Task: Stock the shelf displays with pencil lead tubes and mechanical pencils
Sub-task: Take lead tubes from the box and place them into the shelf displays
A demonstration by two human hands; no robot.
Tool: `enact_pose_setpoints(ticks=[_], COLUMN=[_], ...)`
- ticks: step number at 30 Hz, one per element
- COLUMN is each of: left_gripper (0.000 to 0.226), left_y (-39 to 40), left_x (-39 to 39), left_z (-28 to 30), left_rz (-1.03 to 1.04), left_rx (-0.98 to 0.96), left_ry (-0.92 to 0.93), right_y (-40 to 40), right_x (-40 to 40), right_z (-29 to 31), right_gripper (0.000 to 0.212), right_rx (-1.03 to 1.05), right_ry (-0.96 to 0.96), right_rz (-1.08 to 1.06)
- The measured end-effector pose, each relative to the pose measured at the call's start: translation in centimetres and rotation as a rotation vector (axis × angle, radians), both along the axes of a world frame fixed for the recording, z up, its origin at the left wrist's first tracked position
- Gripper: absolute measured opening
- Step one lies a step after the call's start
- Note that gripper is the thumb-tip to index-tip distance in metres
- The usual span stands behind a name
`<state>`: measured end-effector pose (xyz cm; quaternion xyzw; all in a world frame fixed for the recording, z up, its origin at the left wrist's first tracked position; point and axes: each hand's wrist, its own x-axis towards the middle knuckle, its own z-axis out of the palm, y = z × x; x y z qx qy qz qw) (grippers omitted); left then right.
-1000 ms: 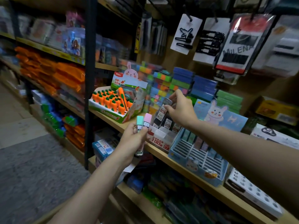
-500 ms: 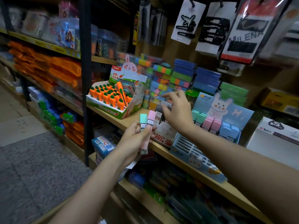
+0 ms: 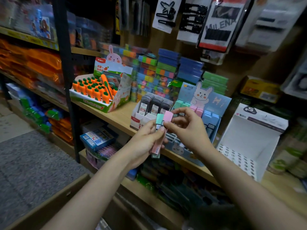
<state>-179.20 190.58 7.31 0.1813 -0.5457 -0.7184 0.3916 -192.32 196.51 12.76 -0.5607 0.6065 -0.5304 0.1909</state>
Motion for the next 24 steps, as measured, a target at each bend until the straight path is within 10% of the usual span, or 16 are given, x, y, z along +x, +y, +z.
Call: enact_pose_setpoints(ticks=[8, 24], left_gripper=[0.022, 0.019], left_y=[0.3, 0.0], left_x=[-0.8, -1.3], left_z=[-0.7, -1.9], left_rz=[0.147, 0.149], left_rx=[0.078, 0.034], left_ry=[-0.090, -0.092], right_y=[1.6, -0.2], right_x=[-6.4, -9.0], right_z=[4.3, -0.3], right_gripper=[0.031, 0.025], right_rx=[-0.317, -0.206], right_ry=[0.136, 0.637], right_rz=[-0.300, -0.383])
